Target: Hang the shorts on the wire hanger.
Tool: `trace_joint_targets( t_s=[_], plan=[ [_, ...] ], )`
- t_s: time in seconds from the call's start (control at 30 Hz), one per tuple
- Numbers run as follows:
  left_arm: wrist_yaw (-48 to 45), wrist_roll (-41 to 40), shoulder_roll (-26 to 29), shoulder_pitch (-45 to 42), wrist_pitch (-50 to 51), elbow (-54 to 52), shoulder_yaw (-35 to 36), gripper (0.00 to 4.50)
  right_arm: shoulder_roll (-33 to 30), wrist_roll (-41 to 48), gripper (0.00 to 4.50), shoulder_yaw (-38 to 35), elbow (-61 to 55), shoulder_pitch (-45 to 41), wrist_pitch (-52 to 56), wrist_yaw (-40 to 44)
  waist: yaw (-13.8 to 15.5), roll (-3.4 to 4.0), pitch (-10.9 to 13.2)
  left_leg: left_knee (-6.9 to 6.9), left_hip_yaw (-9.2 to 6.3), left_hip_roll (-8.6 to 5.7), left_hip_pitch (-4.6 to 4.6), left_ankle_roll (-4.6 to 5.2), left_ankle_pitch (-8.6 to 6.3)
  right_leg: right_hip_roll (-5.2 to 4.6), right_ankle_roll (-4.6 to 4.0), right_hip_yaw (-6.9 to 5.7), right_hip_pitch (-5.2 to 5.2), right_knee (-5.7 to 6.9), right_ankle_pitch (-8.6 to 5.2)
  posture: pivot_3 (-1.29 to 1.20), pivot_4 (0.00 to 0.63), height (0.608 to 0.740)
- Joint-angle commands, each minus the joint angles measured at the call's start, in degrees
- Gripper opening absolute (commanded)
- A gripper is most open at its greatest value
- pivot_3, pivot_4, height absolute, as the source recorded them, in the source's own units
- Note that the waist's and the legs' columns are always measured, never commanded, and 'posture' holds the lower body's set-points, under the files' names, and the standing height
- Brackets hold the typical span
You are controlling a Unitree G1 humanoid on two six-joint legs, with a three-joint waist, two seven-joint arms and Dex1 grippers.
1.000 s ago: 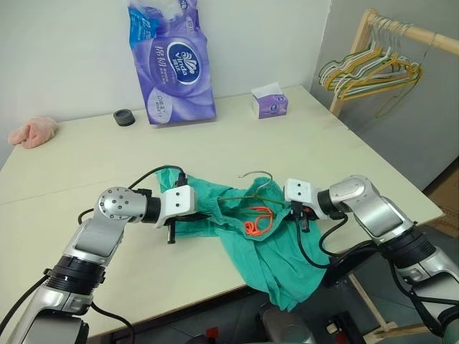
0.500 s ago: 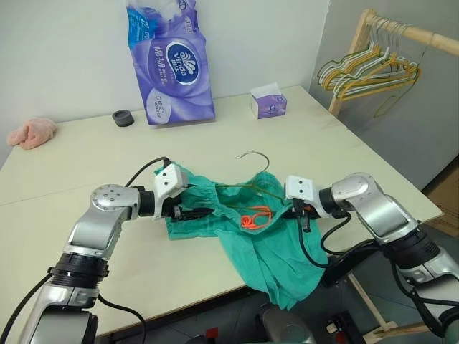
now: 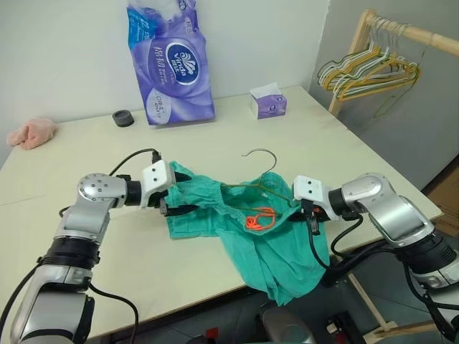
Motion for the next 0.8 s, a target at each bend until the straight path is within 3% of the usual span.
trace_joint_targets(
  t_s=[0.03,0.47,0.8],
  plan=[
    [1.78,0.49,-1.25,-2.52,-3.05,1.56,0.76,4.05,-0.94,1.29,0.0,-2.62,-2.48,-0.05,0.52,-0.07,-0.09,0.0,0.0,0.0,0.0,0.0,-0.01,0.0,0.0,0.0,0.0,0.0,-0.01,0.01,0.0,-0.41,0.036,0.74],
    [7.58,3.77,-2.63,-3.48,-8.77,5.27,0.81,0.07,-2.51,3.07,0.0,-4.29,-4.61,2.89,4.13,-1.14,-0.93,0.0,0.0,-0.02,-0.01,0.0,-0.03,0.0,0.0,0.0,0.0,-0.01,-0.02,0.0,0.0,-0.41,0.041,0.74],
    [9.77,5.0,-2.25,-3.34,-10.34,6.83,0.83,0.03,-6.08,4.94,0.0,-6.04,-7.27,6.75,5.88,-1.01,-0.97,-0.01,0.0,-0.02,0.0,0.0,-0.04,0.01,0.0,0.0,0.01,-0.01,-0.02,0.0,0.0,-0.42,0.044,0.74]
  ],
)
